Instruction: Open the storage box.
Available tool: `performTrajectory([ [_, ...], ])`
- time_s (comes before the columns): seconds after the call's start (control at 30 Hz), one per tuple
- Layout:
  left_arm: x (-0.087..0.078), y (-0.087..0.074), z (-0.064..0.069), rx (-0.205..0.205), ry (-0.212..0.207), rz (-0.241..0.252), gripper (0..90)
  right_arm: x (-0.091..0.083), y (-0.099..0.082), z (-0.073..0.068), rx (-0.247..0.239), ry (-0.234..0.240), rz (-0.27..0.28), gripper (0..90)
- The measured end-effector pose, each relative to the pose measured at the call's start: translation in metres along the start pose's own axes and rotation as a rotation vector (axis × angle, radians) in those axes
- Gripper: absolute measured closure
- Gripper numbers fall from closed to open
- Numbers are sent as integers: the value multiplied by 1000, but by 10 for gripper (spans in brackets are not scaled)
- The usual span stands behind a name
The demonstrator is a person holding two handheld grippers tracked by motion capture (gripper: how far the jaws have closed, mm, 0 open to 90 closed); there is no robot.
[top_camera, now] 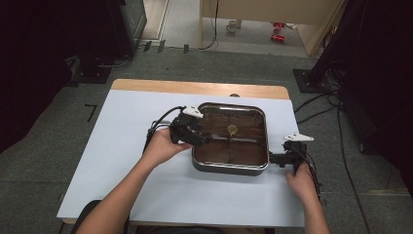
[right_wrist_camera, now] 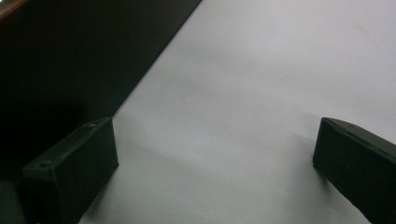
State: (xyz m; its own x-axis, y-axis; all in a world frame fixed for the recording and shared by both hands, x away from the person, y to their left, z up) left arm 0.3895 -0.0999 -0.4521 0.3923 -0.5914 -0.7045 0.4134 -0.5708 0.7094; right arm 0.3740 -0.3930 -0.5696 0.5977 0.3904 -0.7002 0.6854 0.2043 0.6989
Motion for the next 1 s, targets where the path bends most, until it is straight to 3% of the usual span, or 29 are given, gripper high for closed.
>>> performTrajectory([
  [0.37, 38, 21, 9, 33, 0, 17, 384, 0, 0, 0, 2, 1, 1, 0],
  [0.7, 71, 27, 20, 69, -14, 9, 406, 0, 0, 0, -2, -1, 1, 0],
  [0.8, 77, 26, 22, 64, -24, 6, 418, 0, 0, 0, 0, -1, 1, 0],
  [0.93, 81, 29, 20, 47, -24, 47, 449, 0, 0, 0, -1, -1, 1, 0],
  [1.0, 82, 30, 20, 47, -15, 53, 503, 0, 0, 0, -2, -1, 0, 0],
])
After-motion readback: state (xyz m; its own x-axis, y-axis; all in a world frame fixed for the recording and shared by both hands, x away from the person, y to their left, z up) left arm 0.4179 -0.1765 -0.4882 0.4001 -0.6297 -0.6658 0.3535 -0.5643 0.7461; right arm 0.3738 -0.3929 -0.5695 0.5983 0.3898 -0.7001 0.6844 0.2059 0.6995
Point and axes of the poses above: each handheld gripper's, and its own axes: x roughly forward along the jaws, y roughly out of its top, z roughly to its right, the point moved 9 cm from there along x, roughly forward along the jaws, and after that the axes turned 10 degrees about y, right-handed, at the moved point
